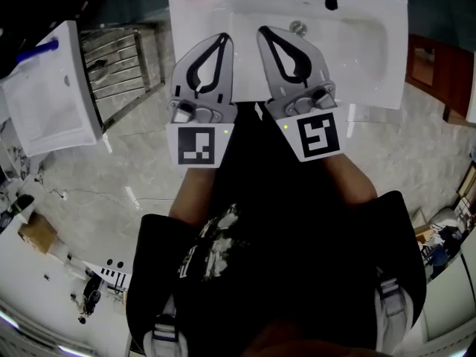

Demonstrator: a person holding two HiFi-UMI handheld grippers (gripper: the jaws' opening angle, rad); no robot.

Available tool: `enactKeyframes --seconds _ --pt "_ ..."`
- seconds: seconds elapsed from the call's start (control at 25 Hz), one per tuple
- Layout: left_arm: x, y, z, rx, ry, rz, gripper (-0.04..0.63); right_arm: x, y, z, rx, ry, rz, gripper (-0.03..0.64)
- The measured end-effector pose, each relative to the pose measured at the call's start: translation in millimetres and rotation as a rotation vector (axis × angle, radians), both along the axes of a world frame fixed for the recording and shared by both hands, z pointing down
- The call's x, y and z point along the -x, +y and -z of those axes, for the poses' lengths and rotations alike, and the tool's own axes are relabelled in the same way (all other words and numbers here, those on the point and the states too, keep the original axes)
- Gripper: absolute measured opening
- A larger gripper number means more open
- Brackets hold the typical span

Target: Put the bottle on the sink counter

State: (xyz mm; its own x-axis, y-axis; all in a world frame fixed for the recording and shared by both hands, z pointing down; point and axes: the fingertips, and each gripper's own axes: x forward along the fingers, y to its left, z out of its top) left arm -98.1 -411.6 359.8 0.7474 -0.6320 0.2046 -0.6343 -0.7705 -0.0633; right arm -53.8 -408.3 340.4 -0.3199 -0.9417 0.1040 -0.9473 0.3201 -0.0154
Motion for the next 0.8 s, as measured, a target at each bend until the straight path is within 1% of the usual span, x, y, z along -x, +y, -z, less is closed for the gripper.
enactKeyframes --seconds 0.24,0.4,0.6,0.8 --pt "0 22 27 -0.04 0.018 -0.041 0.014 -7 30 24 -0.027 0.009 -0.078 -0.006" --pt "2 32 44 -0.058 0.044 -0.056 0.014 -7 43 41 -0.061 0.026 -0.1 -0.006" --pt "4 45 68 -0.077 0.094 -0.063 0.014 -8 58 60 -0.074 0.032 -0.125 -0.006" --pt "7 53 86 -0.109 0.117 -0.073 0.014 -4 70 78 -0.099 0.045 -0.134 -0.006"
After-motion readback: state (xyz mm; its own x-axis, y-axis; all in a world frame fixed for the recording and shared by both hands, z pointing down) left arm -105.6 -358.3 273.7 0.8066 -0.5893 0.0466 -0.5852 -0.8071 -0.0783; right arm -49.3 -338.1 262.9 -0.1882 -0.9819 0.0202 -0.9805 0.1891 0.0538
